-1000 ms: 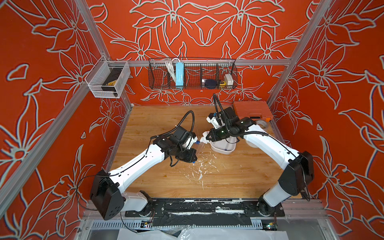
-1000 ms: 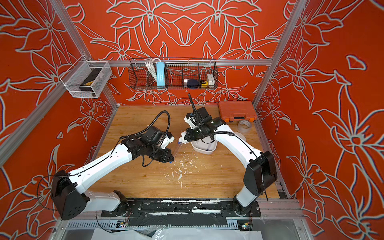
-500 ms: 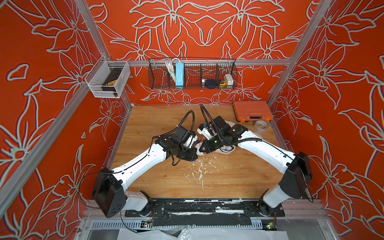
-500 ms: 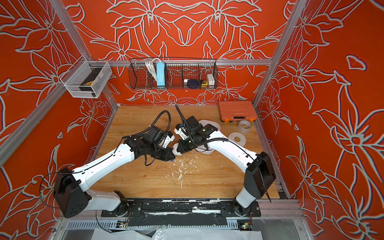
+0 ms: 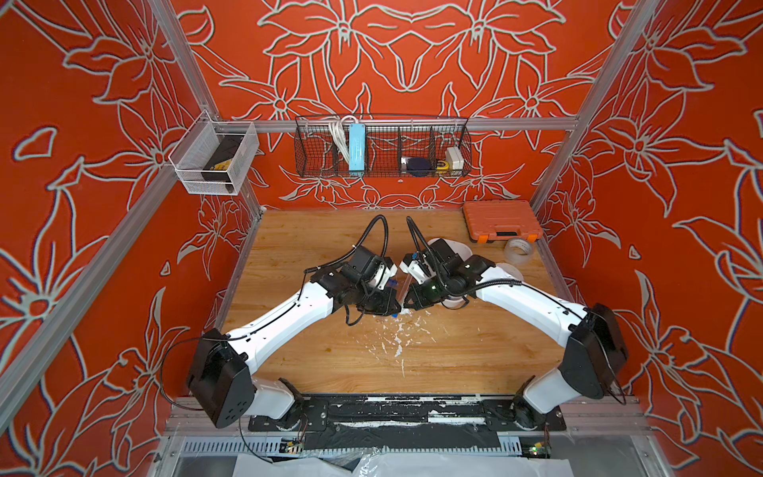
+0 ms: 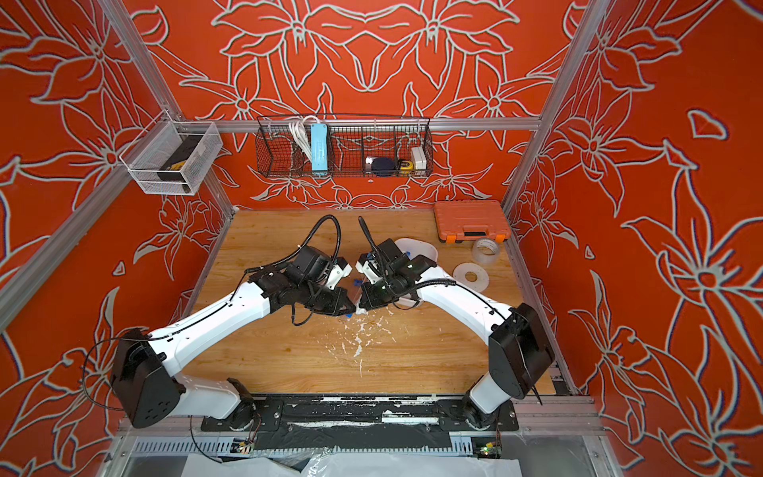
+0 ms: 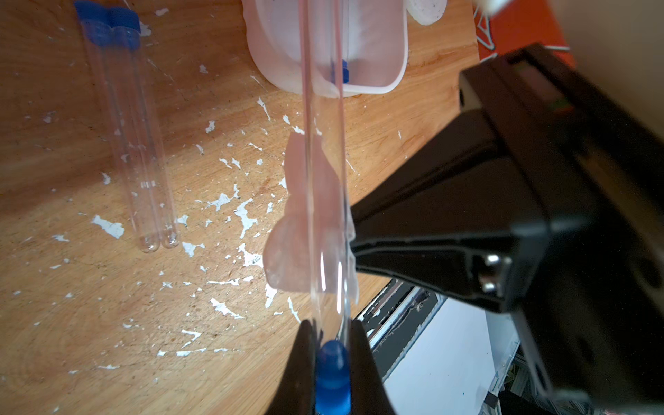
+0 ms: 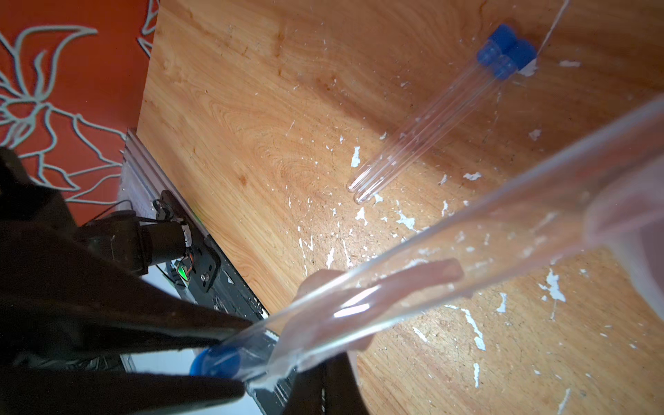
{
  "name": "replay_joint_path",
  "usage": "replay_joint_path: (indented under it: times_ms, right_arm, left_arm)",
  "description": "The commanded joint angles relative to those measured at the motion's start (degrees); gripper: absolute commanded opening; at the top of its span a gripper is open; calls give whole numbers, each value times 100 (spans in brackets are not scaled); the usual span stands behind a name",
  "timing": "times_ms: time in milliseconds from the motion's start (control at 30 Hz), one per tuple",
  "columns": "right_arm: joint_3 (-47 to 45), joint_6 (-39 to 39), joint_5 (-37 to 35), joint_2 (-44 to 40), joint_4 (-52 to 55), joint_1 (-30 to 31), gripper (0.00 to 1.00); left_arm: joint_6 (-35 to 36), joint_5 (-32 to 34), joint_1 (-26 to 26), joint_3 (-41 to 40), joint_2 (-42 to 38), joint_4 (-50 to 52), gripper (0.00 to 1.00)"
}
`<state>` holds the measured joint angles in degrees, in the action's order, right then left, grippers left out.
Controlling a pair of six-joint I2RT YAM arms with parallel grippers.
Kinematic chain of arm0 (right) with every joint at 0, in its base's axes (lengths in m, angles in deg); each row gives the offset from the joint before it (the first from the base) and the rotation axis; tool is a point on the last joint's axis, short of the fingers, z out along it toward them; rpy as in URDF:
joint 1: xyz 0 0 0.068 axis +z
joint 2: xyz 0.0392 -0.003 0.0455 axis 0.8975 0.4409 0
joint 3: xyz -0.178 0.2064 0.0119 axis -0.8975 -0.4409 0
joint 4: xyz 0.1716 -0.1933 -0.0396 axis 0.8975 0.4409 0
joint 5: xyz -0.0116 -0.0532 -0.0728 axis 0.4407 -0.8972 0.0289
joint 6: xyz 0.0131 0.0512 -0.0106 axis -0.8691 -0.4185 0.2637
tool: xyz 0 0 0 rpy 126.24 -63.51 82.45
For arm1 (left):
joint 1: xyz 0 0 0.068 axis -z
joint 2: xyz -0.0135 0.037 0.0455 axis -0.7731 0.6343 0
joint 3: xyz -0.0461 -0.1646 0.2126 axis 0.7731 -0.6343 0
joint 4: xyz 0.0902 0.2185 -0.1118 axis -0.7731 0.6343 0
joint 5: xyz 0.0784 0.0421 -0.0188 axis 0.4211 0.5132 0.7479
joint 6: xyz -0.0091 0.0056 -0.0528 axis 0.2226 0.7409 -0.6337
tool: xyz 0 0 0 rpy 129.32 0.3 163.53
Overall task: Wipe the exteriors of test tubes
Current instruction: Wipe the dirt from the test tube.
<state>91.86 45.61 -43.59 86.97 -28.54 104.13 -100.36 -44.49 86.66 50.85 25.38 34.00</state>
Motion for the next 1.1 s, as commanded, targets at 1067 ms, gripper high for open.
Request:
replay_joint_path:
  times_ms: [1067]
  right_arm:
    - [-271,-395,472,-486,-598,-153,0]
  left_arm:
    - [-46,-74,12,-30,-99,-50,2]
